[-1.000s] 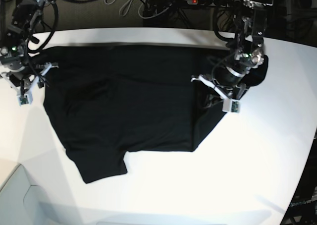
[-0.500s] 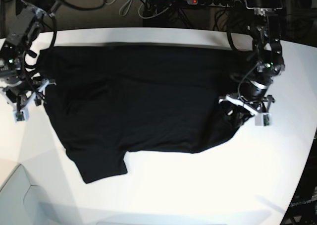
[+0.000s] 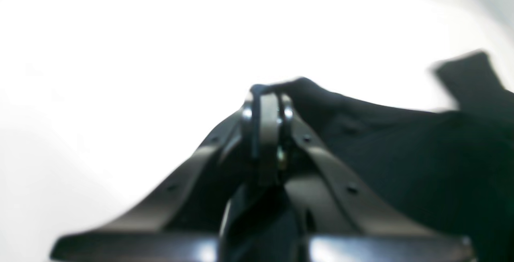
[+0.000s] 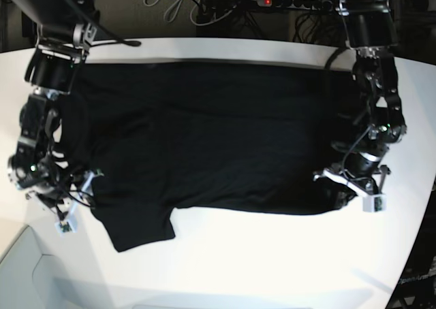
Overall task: Layout the t-shirt on the table in an organized manner, then fold the t-shirt properly
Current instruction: 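Move both grippers to the shirt hem corners and grasp them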
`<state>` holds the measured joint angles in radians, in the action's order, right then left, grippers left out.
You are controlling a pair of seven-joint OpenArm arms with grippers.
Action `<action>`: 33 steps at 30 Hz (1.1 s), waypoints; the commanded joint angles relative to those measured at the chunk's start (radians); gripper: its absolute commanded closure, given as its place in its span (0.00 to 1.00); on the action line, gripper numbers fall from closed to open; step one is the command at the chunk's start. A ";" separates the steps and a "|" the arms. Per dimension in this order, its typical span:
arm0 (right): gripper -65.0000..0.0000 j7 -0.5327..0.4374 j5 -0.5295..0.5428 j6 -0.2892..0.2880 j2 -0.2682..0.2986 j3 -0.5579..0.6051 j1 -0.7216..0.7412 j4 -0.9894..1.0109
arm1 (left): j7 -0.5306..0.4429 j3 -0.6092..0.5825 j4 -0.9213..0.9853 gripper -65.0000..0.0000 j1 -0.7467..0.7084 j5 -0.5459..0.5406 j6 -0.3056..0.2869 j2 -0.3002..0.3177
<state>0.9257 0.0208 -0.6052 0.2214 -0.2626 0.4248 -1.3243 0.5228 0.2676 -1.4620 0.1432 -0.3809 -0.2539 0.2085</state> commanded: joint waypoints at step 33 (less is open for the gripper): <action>0.41 -0.888 0.008 0.261 0.065 0.010 0.279 0.938 | -0.040 0.006 0.208 1.00 0.137 -0.014 -0.008 0.044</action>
<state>0.0654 0.0189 -0.3428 0.2745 -0.2543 0.6701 -0.3717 0.5125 0.2680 -1.2377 0.2577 -0.3862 -0.2581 0.2382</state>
